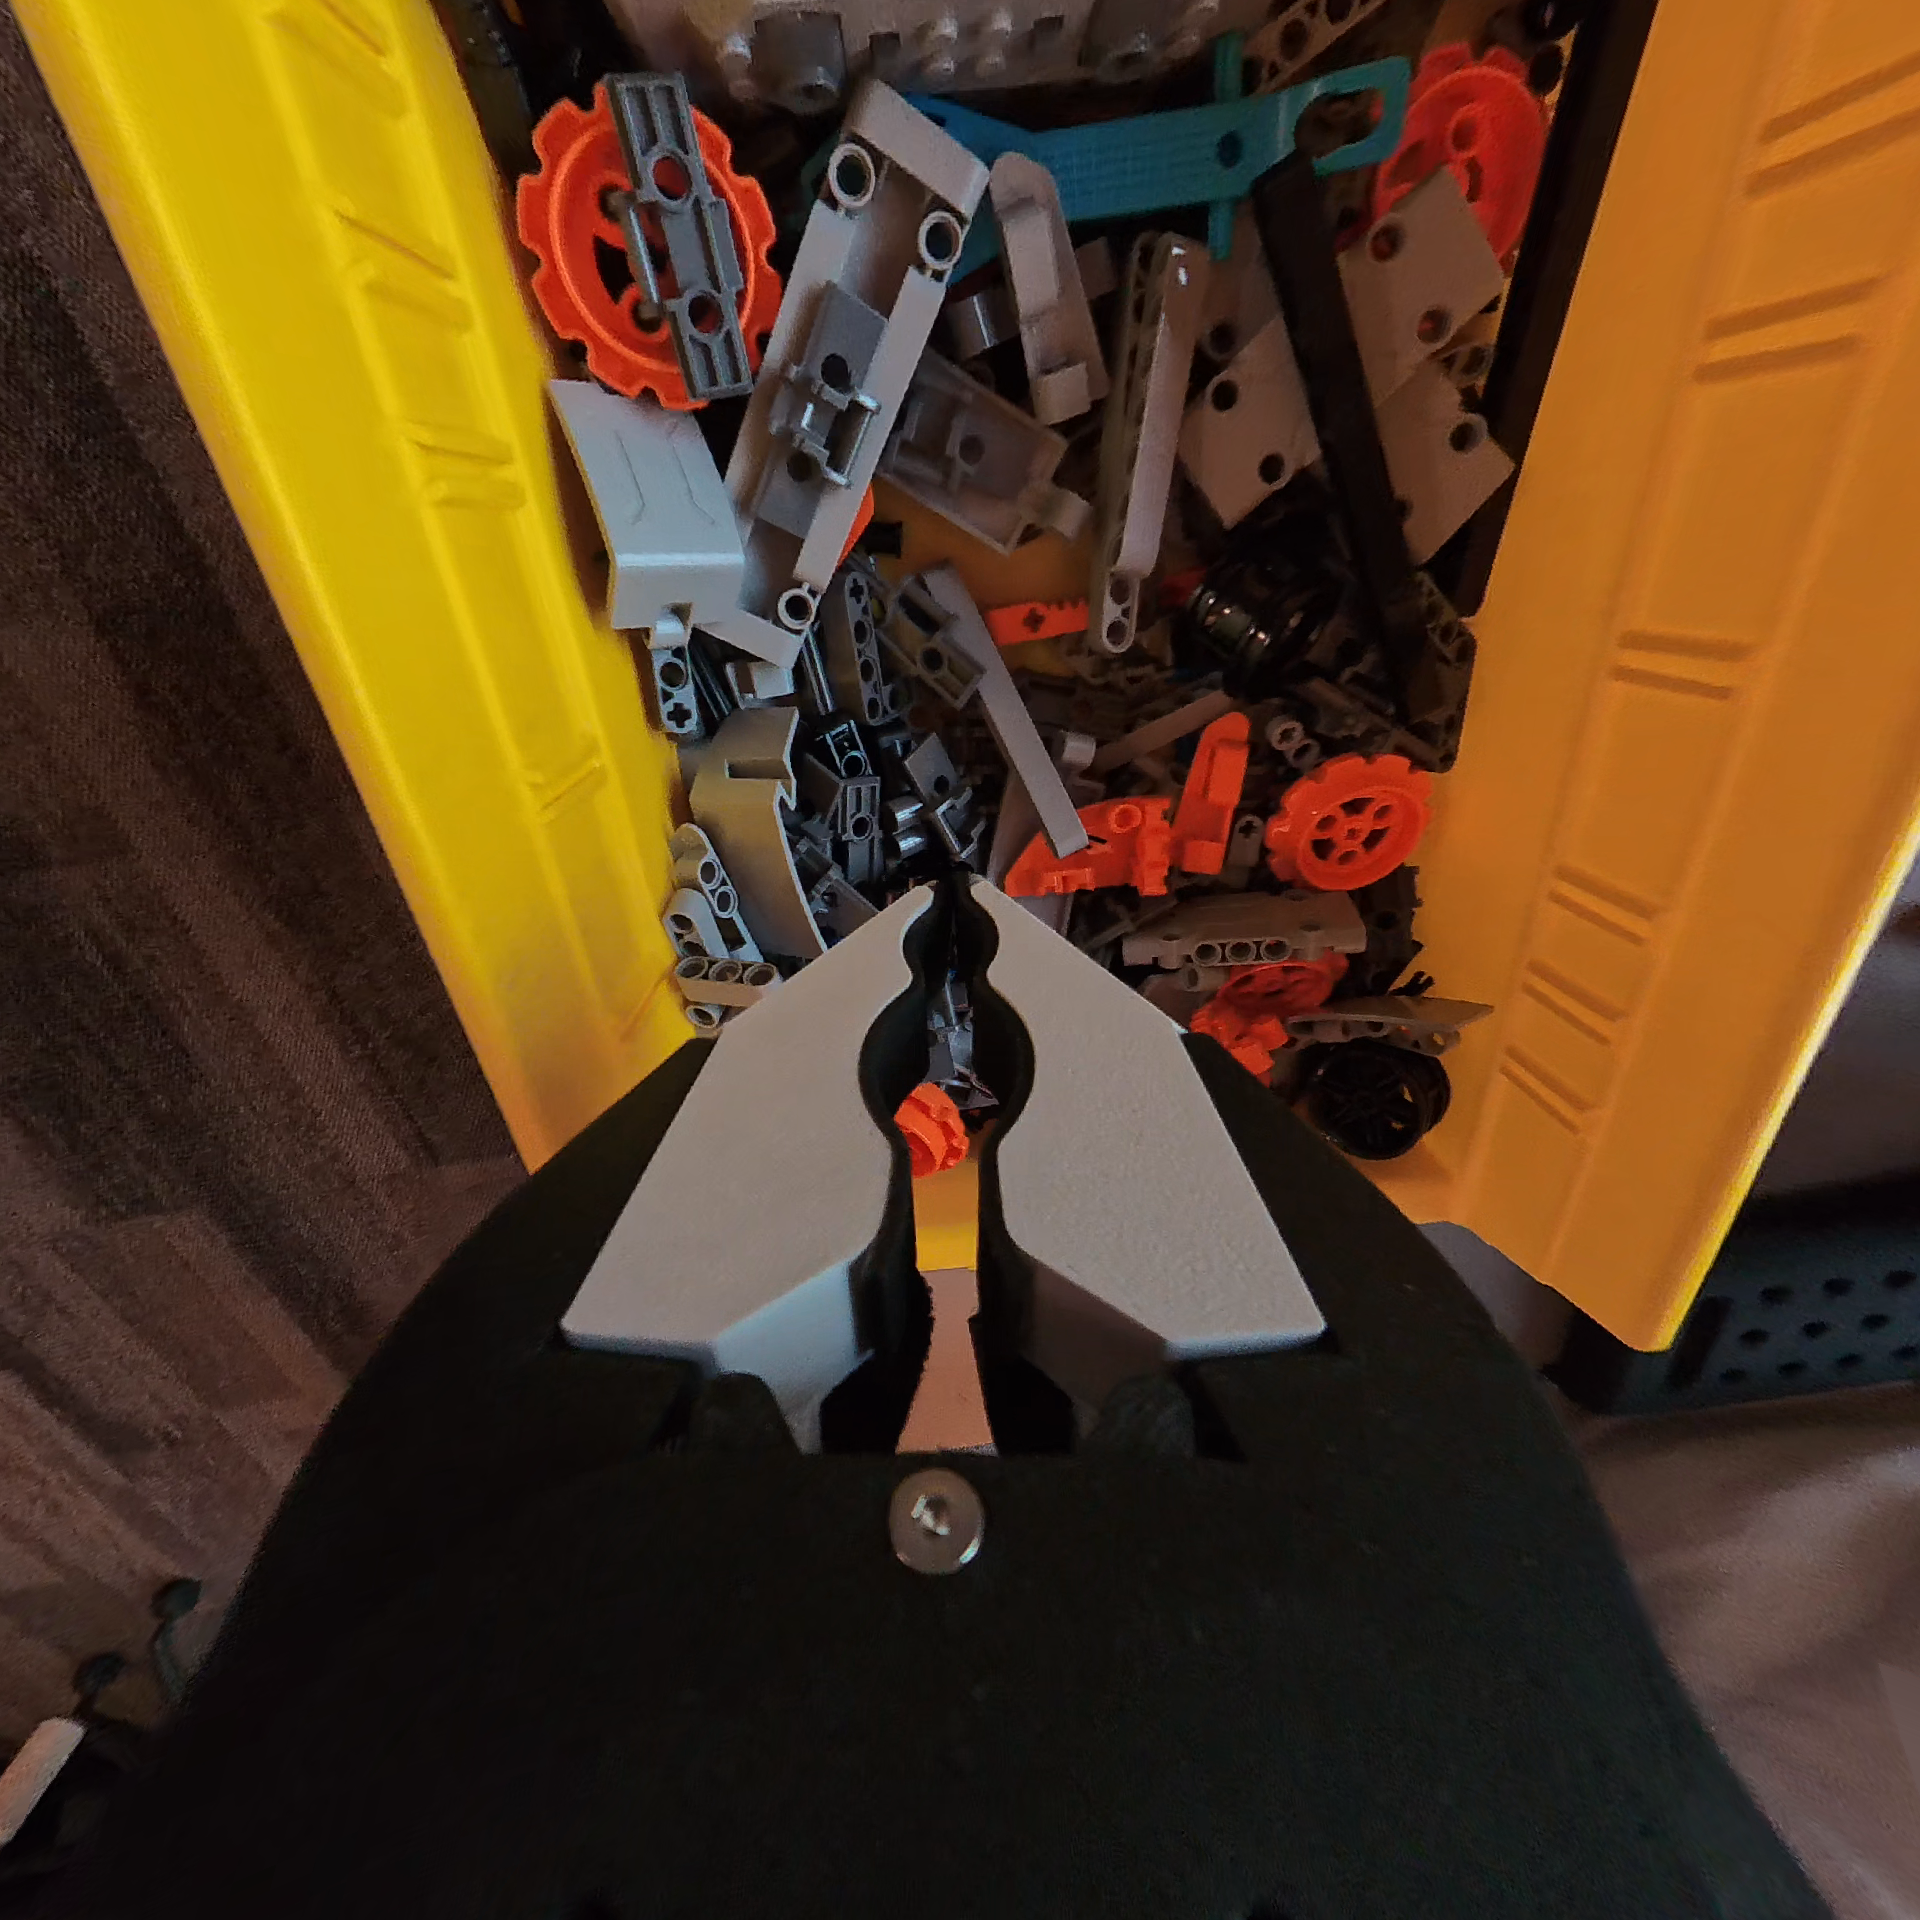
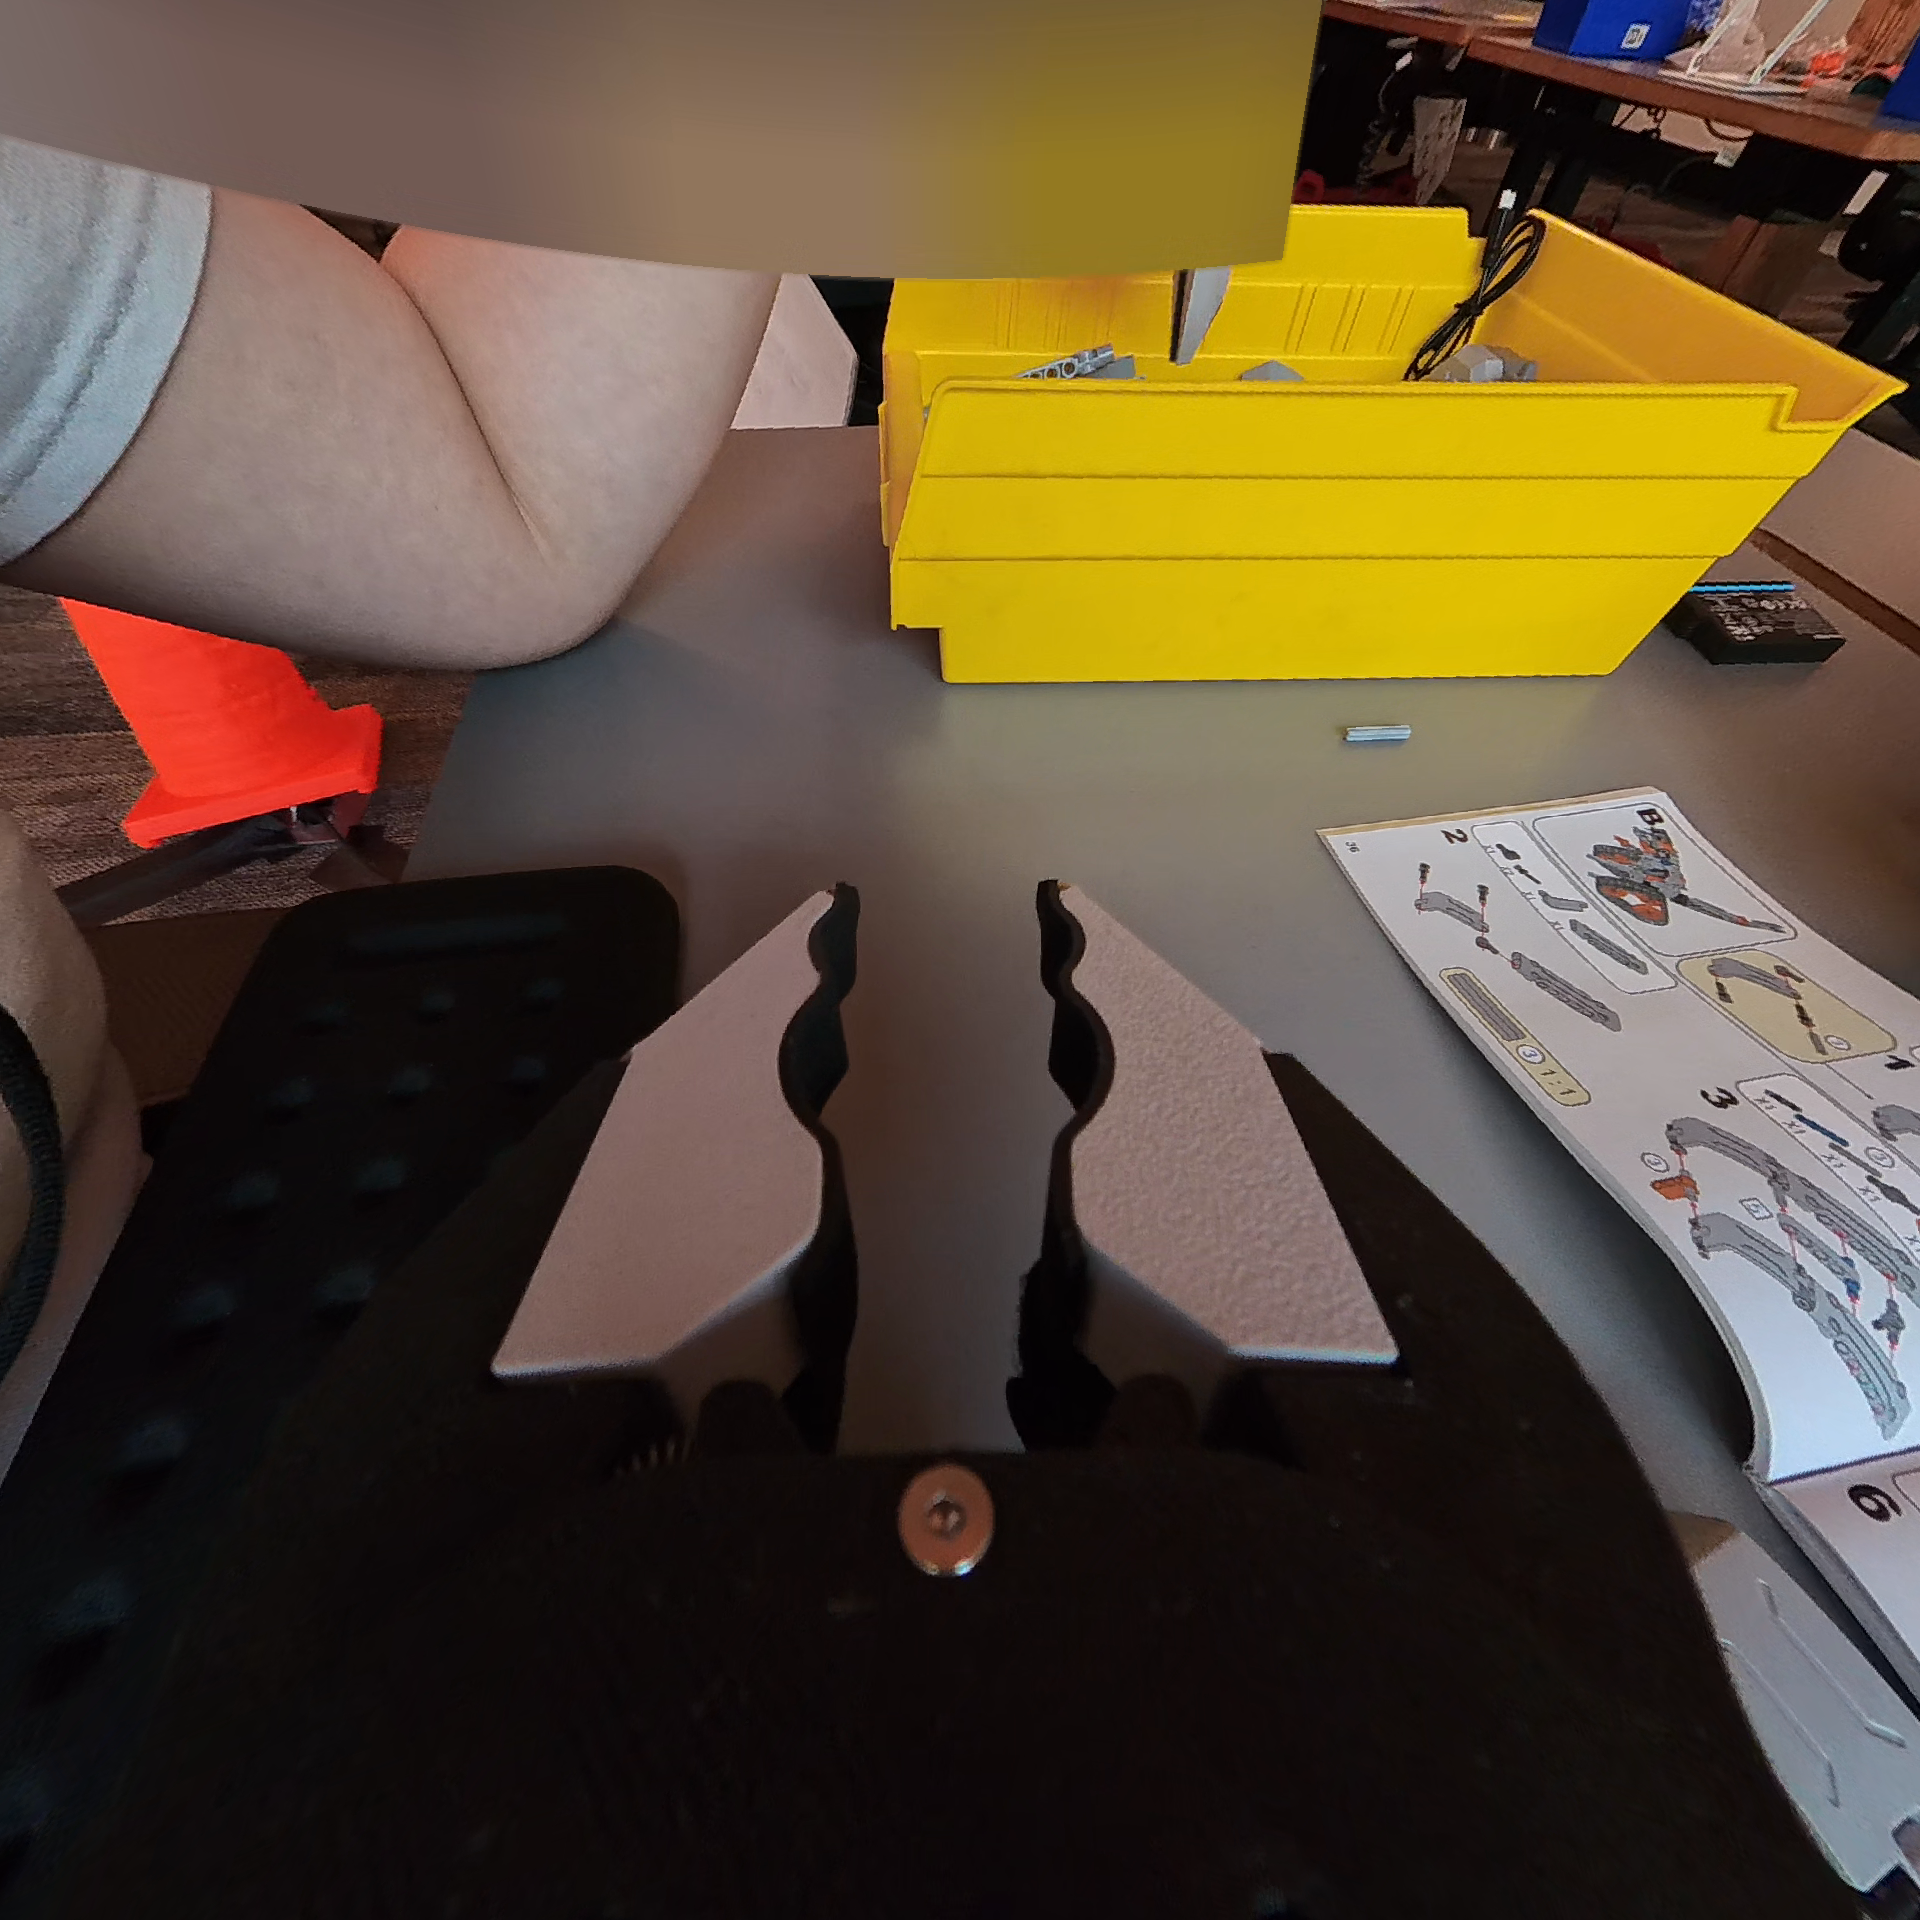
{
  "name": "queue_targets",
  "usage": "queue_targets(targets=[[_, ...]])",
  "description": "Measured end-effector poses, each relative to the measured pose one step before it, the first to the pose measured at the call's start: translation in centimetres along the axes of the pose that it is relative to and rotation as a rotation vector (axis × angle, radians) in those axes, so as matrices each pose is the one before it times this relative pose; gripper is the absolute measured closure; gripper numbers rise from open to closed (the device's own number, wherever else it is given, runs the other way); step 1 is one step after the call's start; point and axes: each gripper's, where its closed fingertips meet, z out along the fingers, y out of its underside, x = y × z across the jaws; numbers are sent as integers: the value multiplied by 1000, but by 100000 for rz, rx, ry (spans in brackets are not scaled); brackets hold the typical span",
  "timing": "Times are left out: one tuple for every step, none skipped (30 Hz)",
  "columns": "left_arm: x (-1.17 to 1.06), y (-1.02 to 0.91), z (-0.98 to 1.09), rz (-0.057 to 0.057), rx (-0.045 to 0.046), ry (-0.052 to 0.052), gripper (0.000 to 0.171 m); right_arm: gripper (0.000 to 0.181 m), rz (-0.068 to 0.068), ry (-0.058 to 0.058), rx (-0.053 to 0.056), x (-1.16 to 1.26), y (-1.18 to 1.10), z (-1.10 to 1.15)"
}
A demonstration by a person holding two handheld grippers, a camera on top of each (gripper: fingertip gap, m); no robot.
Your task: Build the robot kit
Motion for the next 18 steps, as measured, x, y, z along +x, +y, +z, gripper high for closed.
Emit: queue_targets(targets=[[-85, 41, 119, 269, -888, -980, 171, 147, 5, 84, 61, 26, -12, -15], [-145, 78, 156, -205, -959, -875, 171, 147, 2, 64, 114, 24, -29, -15], [-154, 147, 181, -901, -1228, -393, 167, 147, 53, 6, 67, 12, -22, -18], [-173, 307, 230, -1582, -1971, -77, 161, 147, 72, 8, -43, 18, 9, -8], [-178, 425, 286, -1750, -2535, 42, 157, 147, 18, 31, -81, 25, 14, -11], [-160, 483, 322, -1350, -2879, 216, 153, 147, -40, 58, -111, 11, 16, -8], [-130, 440, 333, -718, -2778, 347, 148, 147, -102, 48, -142, 2, 17, -3], [-96, 315, 273, -204, -2136, 292, 148, 147, -182, 82, -128, 5, 19, -13], [-100, 141, 201, 117, -1322, 39, 148, 147, -227, 3, -201, -25, 26, -14], [-82, -53, 96, 317, -366, -134, 148, 147, -271, -53, -239, -31, 19, -10], [18, -255, 13, 387, 637, 88, 149, 147, -325, 49, -204, -11, 27, -14], [186, -352, -40, 554, 1142, 882, 155, 147, -341, 54, -111, -7, 7, -20], [309, -355, -37, 864, 1089, 1201, 158, 147, -235, 106, 102, 7, -16, -21], [199, -359, -39, 1252, 954, 274, 159, 147, 75, -47, 217, 19, -9, 19], [49, -427, -53, 1690, 1266, -917, 159, 147, 627, -390, -14, -21, 55, 69], [-15, -525, -63, 1839, 1867, -1196, 161, 147, 1025, -675, -254, -37, 94, 99], [70, -555, -62, 1638, 2158, -387, 163, 147, 994, -658, -156, -39, 92, 97], [133, -552, -41, 1279, 2149, 421, 164, 147, 657, -383, 103, -26, 21, 59]])
